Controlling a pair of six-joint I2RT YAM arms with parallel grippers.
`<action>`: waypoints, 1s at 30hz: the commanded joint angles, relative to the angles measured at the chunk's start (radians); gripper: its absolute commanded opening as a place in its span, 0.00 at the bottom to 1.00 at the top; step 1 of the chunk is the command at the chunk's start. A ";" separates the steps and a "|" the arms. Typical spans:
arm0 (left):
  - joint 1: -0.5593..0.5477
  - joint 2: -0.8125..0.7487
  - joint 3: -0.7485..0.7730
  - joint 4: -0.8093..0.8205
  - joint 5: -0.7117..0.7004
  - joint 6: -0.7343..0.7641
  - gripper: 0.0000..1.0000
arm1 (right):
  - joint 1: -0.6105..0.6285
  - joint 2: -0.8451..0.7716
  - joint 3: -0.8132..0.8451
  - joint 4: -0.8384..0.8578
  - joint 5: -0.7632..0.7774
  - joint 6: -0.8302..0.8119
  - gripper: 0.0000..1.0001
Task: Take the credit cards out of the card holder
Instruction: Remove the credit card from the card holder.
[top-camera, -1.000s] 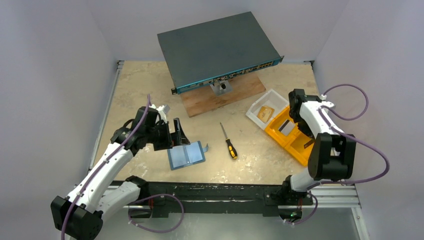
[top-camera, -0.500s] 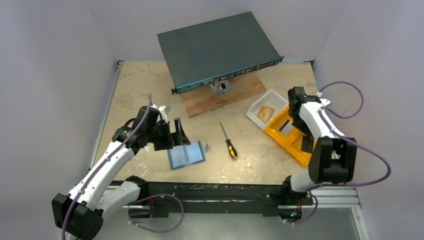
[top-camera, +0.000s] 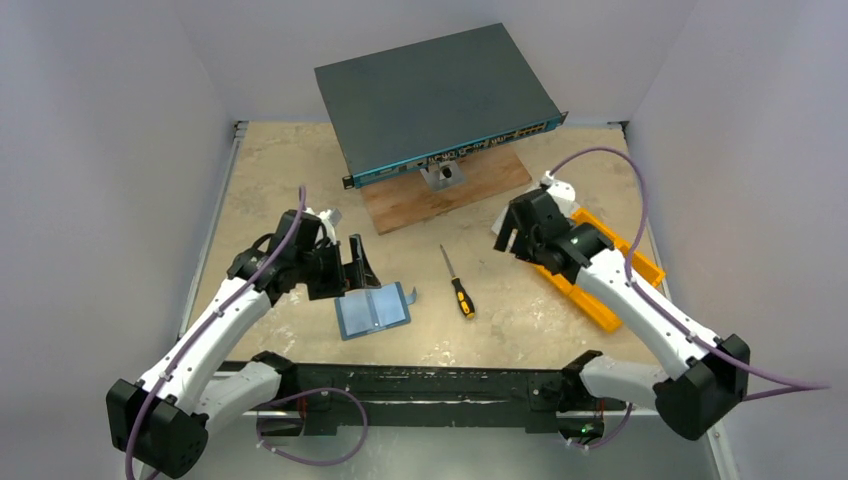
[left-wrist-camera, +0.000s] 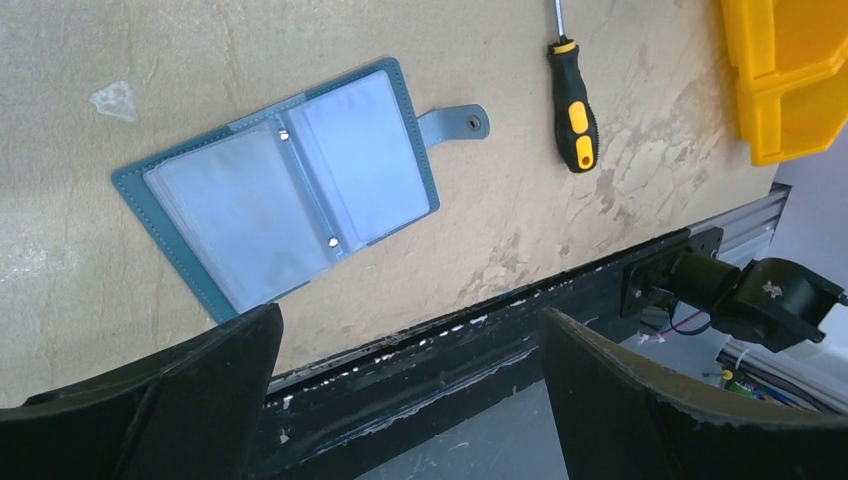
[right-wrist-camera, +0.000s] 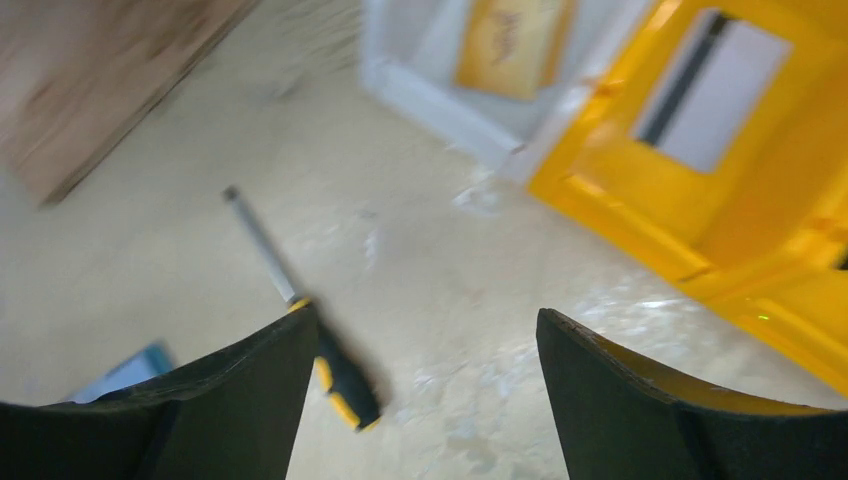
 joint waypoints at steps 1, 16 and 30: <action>-0.006 0.009 0.028 0.001 -0.033 0.001 1.00 | 0.174 -0.045 -0.044 0.155 -0.168 -0.005 0.81; 0.013 0.010 -0.025 -0.129 -0.386 -0.143 1.00 | 0.624 0.362 0.122 0.367 -0.194 -0.025 0.81; 0.229 -0.040 -0.177 -0.058 -0.259 -0.234 1.00 | 0.710 0.684 0.355 0.407 -0.186 -0.077 0.68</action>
